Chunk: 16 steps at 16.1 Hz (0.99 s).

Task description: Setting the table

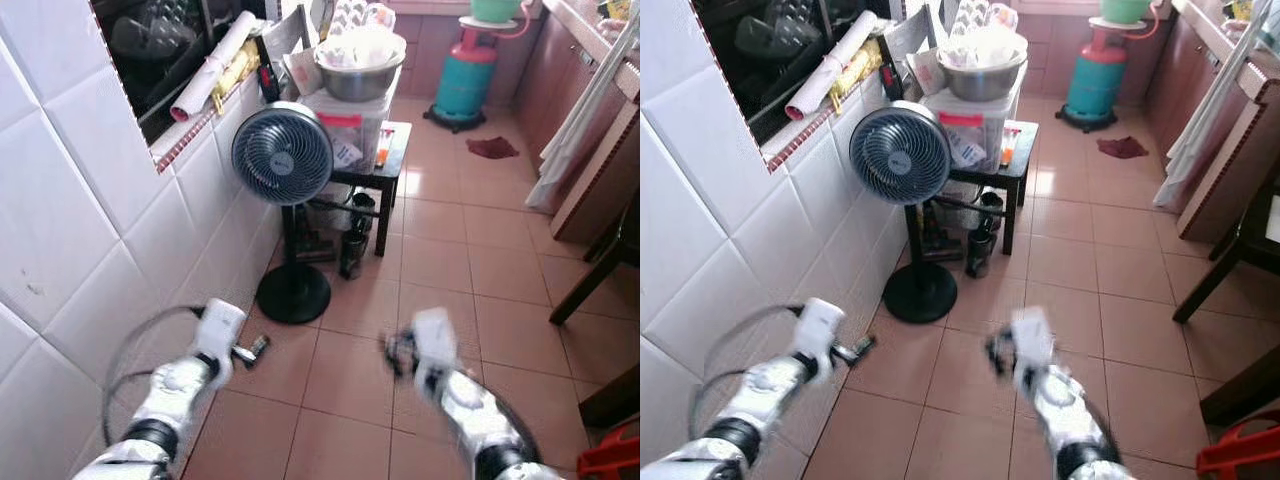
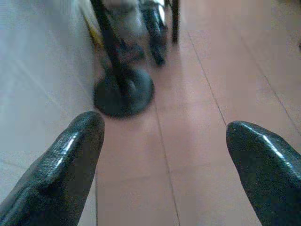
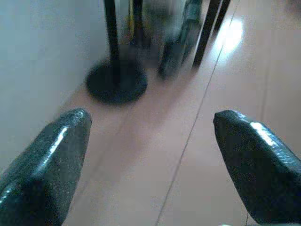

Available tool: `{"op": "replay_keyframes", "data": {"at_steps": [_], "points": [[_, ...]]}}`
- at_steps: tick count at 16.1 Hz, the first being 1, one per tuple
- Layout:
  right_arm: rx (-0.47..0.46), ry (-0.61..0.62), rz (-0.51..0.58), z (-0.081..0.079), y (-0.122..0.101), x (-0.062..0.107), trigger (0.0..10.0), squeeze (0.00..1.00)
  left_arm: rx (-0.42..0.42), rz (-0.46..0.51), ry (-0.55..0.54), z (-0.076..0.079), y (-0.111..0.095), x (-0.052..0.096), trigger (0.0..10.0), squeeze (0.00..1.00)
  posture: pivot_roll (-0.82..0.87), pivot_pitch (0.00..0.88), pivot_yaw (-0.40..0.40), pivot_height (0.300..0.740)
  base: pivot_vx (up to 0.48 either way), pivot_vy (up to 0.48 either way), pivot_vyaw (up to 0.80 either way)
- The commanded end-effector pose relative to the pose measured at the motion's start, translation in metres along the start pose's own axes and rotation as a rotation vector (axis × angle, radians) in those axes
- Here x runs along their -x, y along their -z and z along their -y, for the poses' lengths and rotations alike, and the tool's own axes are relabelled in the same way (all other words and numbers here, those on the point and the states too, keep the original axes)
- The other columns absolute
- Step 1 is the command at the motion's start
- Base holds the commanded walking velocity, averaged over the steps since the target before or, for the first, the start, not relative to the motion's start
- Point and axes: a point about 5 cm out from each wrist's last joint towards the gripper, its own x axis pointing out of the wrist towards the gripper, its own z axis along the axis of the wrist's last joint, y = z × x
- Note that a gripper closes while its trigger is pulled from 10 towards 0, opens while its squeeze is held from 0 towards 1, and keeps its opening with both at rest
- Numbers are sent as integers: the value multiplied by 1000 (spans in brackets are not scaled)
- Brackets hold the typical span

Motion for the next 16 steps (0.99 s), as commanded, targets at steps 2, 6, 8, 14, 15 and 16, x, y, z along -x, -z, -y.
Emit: {"op": "replay_keyframes", "data": {"at_steps": [2, 6, 8, 14, 15, 16], "points": [[107, 24, 75, 8, -10, 7, 10000, 0, 27, 180, -34, 1, -21, 0, 10000, 0, 18, 0, 22, 740, 0, 0, 0], [28, -6, 112, 20, 4, 50, 10000, 0, -8, 259, -127, 8, 4, 27, 10000, 0, 23, 0, 43, 740, 0, 0, 0], [13, 32, 91, 20, 16, 65, 10000, 0, 23, 252, -233, 1, 16, 40, 10000, 0, 31, 0, 47, 740, 0, 0, 0], [-99, 121, 255, -10, -23, 99, 10000, 0, 25, 313, -282, 0, 1, 75, 10000, 0, 63, 0, 7, 740, 0, 0, 0], [-115, 93, 283, -11, -32, 102, 10000, 0, 70, 343, -205, 11, -6, 79, 10000, 0, 69, 0, 0, 740, 0, 0, 0], [-165, 56, 296, -13, -38, 105, 10000, 0, 121, 384, -122, 26, -13, 83, 10000, 0, 70, 0, -1, 740, 0, 0, 0]]}}
